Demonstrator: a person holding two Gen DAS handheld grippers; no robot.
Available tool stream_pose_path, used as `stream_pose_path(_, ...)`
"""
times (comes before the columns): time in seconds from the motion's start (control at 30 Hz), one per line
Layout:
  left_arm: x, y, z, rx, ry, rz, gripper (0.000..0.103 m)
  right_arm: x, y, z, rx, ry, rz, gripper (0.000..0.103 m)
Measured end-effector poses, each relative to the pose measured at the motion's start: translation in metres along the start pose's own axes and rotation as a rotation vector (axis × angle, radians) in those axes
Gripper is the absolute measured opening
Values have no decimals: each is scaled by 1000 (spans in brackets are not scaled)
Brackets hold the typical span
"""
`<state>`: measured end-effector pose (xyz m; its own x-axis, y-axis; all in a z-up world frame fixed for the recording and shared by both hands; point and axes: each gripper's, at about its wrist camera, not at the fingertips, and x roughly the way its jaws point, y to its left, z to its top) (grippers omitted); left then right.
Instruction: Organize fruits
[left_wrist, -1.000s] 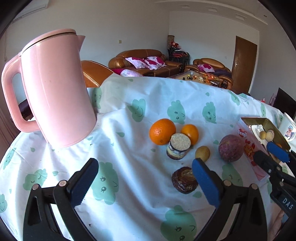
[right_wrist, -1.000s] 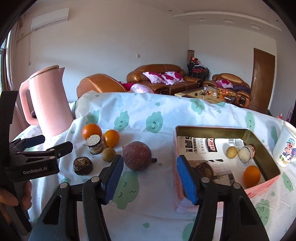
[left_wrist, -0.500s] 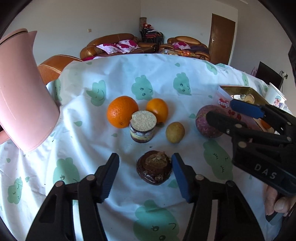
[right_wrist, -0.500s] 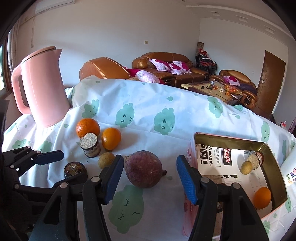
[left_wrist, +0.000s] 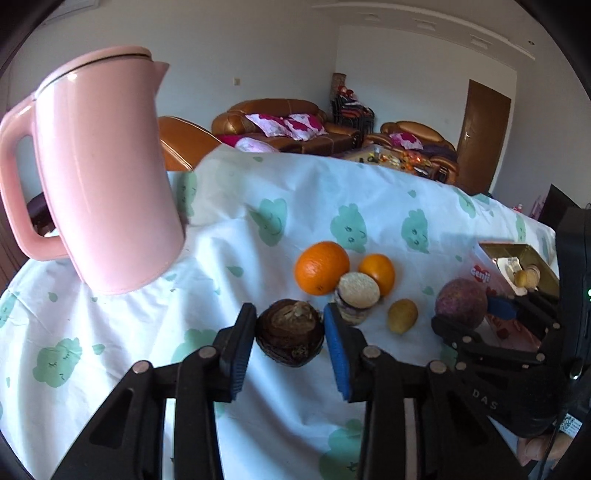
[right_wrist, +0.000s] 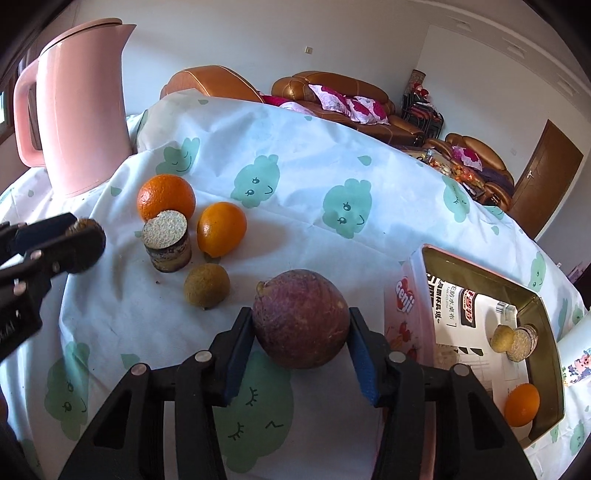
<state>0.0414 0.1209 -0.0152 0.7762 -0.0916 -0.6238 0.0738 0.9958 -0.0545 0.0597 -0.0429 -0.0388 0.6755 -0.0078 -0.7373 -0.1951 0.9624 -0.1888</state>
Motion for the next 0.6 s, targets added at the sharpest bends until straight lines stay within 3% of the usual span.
stream_pose_path(0.1,-5,7,2,-45,-43,8,40,-18,-9,-3,52,-80,48,52)
stream_pose_path(0.2,-7,11,3,-82,-71,4,40,-38,-27,-10,146,-188,175,52)
stream_pose_path(0.37,-13,13,2,-113,-116,7,40,-53,-44,-14,250,-244,293,52)
stream_pose_path(0.6,-21,15,-1,-143,-155,29,40,-65,-42,-19,232,-270,276,52)
